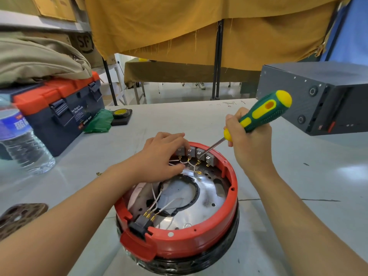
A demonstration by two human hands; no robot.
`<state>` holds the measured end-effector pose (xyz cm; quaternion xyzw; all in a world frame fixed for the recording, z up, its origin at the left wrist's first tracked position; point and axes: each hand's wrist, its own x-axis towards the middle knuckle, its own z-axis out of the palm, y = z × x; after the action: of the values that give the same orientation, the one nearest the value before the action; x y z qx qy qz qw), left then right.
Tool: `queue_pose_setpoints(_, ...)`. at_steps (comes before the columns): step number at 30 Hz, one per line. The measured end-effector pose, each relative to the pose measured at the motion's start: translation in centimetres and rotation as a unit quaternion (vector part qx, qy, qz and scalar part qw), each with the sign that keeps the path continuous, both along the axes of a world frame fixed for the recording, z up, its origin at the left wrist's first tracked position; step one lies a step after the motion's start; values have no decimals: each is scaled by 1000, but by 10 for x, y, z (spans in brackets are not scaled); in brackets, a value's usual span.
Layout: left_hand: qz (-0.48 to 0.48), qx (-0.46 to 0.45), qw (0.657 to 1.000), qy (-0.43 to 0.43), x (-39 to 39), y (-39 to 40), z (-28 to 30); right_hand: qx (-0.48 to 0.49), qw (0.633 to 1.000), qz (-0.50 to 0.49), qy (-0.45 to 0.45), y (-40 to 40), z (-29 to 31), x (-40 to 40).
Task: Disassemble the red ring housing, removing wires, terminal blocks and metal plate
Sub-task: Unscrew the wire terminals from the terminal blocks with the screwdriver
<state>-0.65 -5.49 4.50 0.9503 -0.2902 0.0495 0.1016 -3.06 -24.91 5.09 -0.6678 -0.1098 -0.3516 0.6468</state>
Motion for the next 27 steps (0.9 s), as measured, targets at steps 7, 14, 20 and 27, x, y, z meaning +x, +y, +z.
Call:
queue_pose_setpoints(7,0,35,999,4,-9,4,1,-52,998,-16,-6,2,-2,0)
queue_pose_setpoints(14,-11,26,1000,-2,-10,1,-9,-99,995,-27,-19,4,-3,0)
queue_pose_setpoints(20,-18,16,1000,18,-5,-7,-7,-141,989,-29,-42,4,-3,-2)
queue_pose_setpoints(27,-20,31,999,14,-1,-16,-6,-154,986,-45,-48,0,-3,-1)
